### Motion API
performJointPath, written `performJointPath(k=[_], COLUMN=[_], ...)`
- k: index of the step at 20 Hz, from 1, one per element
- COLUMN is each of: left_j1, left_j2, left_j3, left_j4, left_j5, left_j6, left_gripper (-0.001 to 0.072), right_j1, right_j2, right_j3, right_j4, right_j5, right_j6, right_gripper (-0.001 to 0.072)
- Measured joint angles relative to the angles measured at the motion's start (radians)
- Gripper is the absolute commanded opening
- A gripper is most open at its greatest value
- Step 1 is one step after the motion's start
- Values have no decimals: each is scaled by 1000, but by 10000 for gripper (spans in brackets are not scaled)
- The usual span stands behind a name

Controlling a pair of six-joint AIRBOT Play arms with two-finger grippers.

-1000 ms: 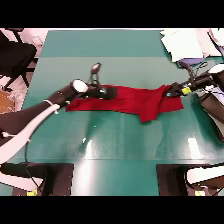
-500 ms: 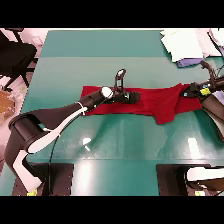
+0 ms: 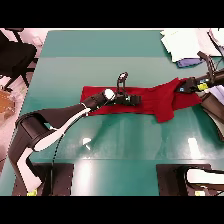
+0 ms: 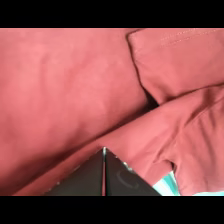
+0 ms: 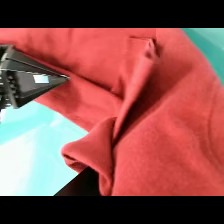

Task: Fold the shirts.

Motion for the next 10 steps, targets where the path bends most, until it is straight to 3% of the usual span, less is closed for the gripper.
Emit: performJointPath(k=[6,10], left_j1=[2,60], left_j2=[-19,-8], left_j3=[4,78], left_j4=[5,48], left_j5=[-8,-110], left_j6=[-18,-45], left_gripper=[22,21], right_j1=[100,194], right_j2=[58,72], right_j3=[6,85], right_j4=[3,4], right_j5=[-21,-36], right_j6=[54,119], right_gripper=[17,17])
